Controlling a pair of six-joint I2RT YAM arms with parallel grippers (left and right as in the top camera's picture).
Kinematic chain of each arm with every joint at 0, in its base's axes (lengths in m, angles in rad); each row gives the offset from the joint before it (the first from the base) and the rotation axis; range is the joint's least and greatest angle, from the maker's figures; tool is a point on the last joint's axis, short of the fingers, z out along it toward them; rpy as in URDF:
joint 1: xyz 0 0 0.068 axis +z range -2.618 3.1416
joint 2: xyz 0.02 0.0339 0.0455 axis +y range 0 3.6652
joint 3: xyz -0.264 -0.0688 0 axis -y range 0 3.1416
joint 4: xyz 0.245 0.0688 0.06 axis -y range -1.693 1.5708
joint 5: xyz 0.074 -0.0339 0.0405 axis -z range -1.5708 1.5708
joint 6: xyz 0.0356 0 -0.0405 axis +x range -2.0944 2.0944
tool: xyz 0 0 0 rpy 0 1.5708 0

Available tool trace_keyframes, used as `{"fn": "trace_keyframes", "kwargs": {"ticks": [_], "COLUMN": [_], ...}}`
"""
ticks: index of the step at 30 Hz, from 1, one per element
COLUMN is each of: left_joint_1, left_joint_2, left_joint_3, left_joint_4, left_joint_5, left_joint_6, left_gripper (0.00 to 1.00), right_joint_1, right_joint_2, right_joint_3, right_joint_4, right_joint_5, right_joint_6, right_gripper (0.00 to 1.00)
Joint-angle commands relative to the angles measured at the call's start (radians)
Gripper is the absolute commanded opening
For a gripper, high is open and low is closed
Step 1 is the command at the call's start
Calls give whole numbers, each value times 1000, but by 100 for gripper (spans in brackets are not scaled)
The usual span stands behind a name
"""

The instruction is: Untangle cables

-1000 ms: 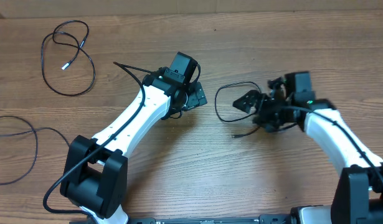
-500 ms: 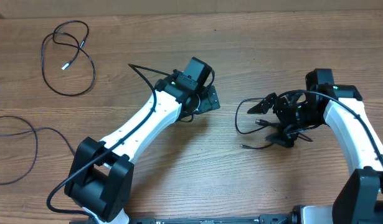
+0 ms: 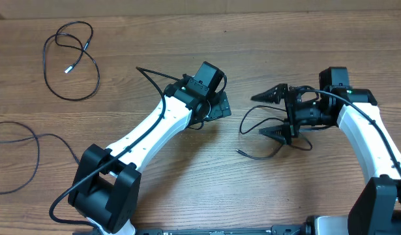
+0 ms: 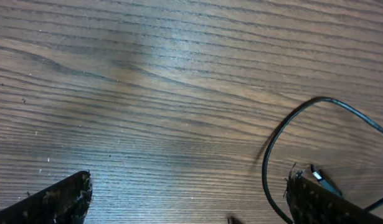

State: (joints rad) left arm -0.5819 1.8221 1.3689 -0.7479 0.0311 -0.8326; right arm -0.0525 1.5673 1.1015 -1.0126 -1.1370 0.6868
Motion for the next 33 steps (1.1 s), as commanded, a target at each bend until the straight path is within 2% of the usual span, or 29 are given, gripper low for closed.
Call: {"fn": "trace_keyframes", "kwargs": {"ticks": [1,6,9,13,15,17,18,24,30,33], "left_joint_1": [0,0,0,-1,-2,-2,-2,-20,-108,-156], "left_joint_2": [9,9,9,9,9,9,9,9,9,13], "left_joint_3": [-7,-7,-7,-7,-7,-7,-7,-7,-7,-7], "left_joint_4": [-3,-3,-3,-3,-3,-8,-21,-62,-46,-10], "left_joint_5": [-16,-15,-14,28,82,153,211,393,377,316], "left_joint_6": [-6,-7,-11,-1,60,168,256,503,629,638], "left_gripper": [100,99,100,100,100,100,100,100,99,100], "right_joint_1": [-1,-2,-2,-10,-11,-13,-23,-89,-170,-187], "right_joint_2": [-2,-2,-2,-2,-2,-2,-2,-2,-2,-2], "right_joint_3": [25,25,25,25,25,26,26,26,26,26], "right_joint_4": [10,205,232,343,338,339,339,339,337,321], "right_joint_5": [-99,-91,-85,366,579,686,727,880,982,1013], "right_joint_6": [211,306,295,243,241,241,241,240,240,240], "right_gripper": [100,98,96,96,96,96,97,98,100,100]}}
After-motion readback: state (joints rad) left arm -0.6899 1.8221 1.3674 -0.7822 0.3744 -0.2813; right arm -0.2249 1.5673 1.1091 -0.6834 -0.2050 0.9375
